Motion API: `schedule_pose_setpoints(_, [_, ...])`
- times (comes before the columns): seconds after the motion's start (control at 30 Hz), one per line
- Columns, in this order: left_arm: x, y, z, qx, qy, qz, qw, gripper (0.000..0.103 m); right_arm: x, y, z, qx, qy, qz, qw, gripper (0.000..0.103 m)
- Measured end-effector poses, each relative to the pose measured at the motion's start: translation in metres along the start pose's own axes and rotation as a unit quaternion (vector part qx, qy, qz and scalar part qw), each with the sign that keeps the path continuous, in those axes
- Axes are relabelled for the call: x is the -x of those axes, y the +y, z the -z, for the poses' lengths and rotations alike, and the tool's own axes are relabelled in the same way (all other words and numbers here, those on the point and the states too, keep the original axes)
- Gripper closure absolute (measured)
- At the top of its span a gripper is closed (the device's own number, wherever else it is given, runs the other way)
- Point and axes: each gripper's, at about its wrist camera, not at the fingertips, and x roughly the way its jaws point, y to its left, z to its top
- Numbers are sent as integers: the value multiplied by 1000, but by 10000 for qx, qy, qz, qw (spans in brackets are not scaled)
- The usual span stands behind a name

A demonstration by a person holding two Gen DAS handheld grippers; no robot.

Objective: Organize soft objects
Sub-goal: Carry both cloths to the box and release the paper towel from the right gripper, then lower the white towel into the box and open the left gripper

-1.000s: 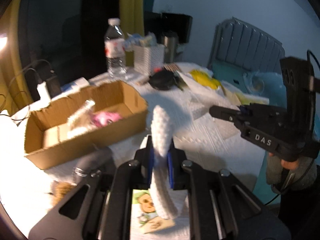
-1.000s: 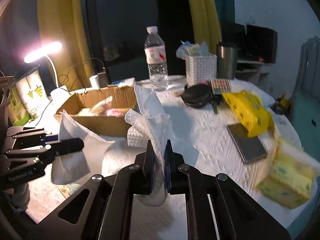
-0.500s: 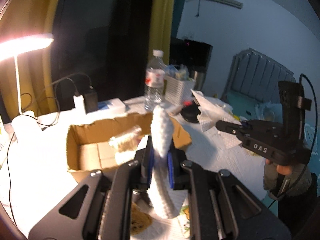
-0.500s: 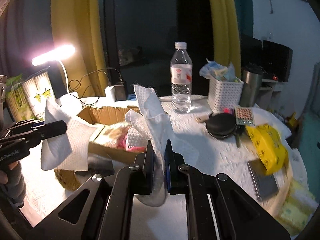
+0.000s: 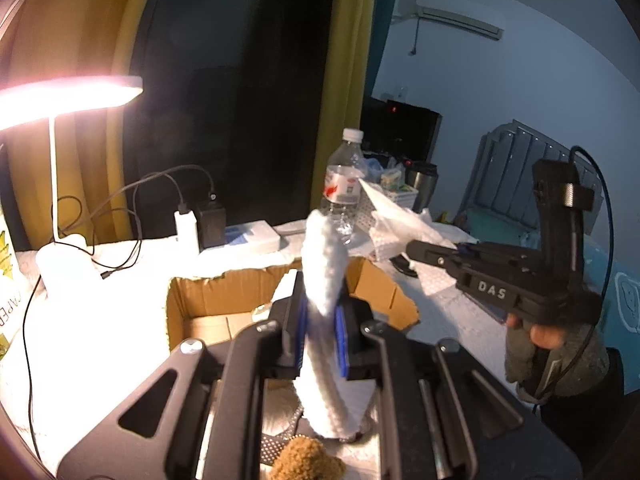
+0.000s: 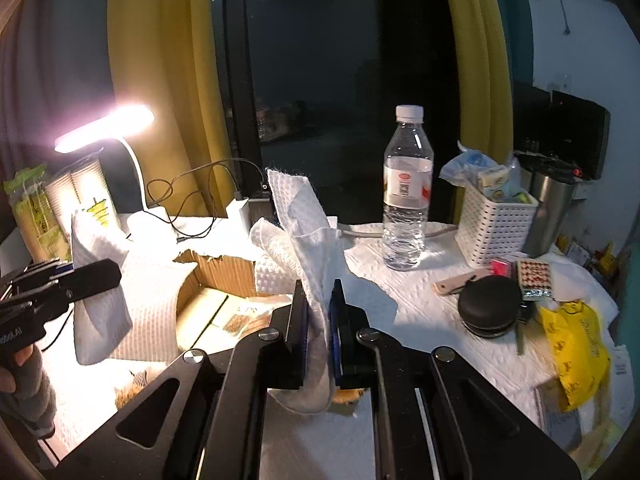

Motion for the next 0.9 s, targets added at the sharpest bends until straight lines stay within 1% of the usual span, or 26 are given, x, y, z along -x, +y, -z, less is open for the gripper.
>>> schedule_pose_setpoints(0.13, [-9,-2,-2,2,56,-37,10000,91,-17,-5,2,-106,82,-115,9998,92])
schedule_pose_setpoints(0.2, [-16,-5,-5,10,70,-62,10000,91,-27,-9,5,-172,209,-234,9994,91])
schedule_pose_setpoints(0.23, [-18,-6,-6,17,77,-74,9999,91,-34,-11,7,-179,345,-329,9987,86])
schedule_pose_setpoints(0.27, [-21,-7,-7,30,100,-94,9999,91,-39,-11,9,-167,437,-394,9981,74])
schedule_pose_setpoints(0.3, [-25,-8,-8,43,130,-118,9998,91,-43,-12,11,-153,497,-440,9977,65])
schedule_pose_setpoints(0.33, [-29,-9,-8,49,157,-135,9998,91,-45,-12,13,-147,531,-462,9974,53])
schedule_pose_setpoints(0.37, [-34,-11,-9,48,195,-151,9997,91,-46,-13,14,-148,529,-477,9973,51])
schedule_pose_setpoints(0.5, [-49,-20,-11,46,299,-136,9994,91,-39,-23,16,-184,439,-425,9980,51])
schedule_pose_setpoints(0.73, [-81,-45,-15,-9,490,-7,9988,91,-24,-59,22,-441,344,-333,9979,51])
schedule_pose_setpoints(0.9, [-105,-59,-17,-9,589,101,9982,91,-12,-77,30,-545,310,-292,9976,51])
